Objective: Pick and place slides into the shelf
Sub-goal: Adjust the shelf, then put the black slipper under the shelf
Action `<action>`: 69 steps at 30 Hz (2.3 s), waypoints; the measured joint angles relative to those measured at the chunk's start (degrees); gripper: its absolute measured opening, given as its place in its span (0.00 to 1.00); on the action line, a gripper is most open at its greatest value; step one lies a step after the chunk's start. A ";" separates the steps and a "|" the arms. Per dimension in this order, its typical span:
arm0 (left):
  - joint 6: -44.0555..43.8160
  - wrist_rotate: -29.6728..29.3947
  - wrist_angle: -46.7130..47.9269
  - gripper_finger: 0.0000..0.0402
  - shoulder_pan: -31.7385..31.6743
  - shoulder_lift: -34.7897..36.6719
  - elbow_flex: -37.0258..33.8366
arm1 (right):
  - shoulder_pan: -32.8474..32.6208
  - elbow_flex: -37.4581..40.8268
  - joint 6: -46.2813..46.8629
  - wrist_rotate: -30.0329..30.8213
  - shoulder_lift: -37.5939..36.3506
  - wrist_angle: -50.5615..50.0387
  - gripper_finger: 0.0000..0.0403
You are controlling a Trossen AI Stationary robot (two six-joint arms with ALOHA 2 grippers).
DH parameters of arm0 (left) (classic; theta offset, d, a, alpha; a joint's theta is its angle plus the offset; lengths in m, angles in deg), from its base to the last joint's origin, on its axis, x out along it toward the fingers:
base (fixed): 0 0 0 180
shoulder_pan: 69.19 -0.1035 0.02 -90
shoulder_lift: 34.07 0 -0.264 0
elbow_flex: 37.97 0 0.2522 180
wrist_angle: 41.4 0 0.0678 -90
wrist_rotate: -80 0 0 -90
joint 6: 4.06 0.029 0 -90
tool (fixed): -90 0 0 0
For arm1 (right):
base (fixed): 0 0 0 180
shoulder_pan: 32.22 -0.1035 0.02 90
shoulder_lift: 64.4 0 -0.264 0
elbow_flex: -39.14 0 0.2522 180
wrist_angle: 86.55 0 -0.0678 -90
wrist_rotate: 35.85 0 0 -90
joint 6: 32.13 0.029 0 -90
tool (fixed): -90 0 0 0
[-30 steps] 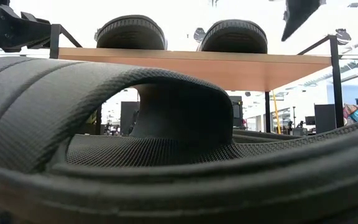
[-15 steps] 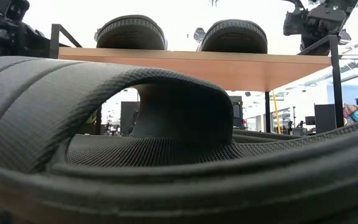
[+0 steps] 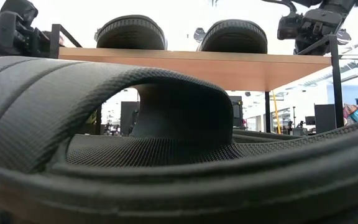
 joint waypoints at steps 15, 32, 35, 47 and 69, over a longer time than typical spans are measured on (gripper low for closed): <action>-2.42 7.55 -5.49 0.08 -7.00 -8.93 0.01 | -10.31 0.02 6.29 0.19 0.01 4.39 0.00; -1.84 8.19 -7.19 0.08 -7.89 -10.03 0.01 | -16.75 0.00 9.31 1.81 0.00 5.43 0.00; -1.78 6.06 -7.17 0.08 -7.89 -10.03 0.02 | -16.64 0.00 9.36 2.96 -0.34 3.93 0.00; -0.68 4.26 -6.70 0.08 -7.80 -10.03 0.02 | -16.64 0.00 8.91 6.15 -5.52 2.60 0.00; -0.53 -8.76 -3.00 0.08 -7.31 -9.99 0.22 | -16.62 -0.04 6.37 8.10 -8.97 -2.98 0.00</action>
